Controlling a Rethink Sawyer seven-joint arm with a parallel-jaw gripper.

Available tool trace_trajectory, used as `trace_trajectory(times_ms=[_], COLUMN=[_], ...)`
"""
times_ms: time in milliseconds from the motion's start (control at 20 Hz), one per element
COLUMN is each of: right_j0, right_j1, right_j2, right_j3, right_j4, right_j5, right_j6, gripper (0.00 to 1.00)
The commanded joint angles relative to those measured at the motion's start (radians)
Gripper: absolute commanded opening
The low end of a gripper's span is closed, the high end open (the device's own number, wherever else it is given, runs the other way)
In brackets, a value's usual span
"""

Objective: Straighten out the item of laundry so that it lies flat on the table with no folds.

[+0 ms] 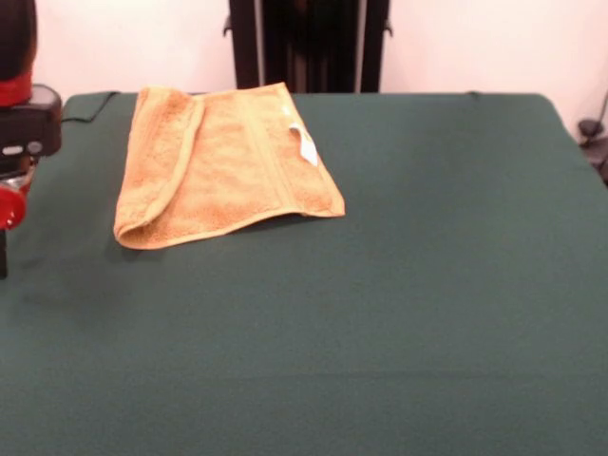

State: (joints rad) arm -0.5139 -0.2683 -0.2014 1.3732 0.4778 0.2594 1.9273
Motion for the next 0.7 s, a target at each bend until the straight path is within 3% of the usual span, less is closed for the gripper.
trace_trajectory(times_ms=[50,250,500,700], right_j0=[0.006,0.014,-0.048,-0.046], right_j1=[-0.012,-0.044,-0.072,-0.109], right_j2=[0.055,0.047,0.137,0.133], right_j3=[-0.029,-0.018,0.000,0.018], right_j4=[-0.117,-0.176,-0.252,-0.321], right_j5=[0.133,0.102,0.119,0.110], right_j6=[-0.013,-0.010,-0.086,-0.101], gripper=[1.00,1.00,1.00,1.00])
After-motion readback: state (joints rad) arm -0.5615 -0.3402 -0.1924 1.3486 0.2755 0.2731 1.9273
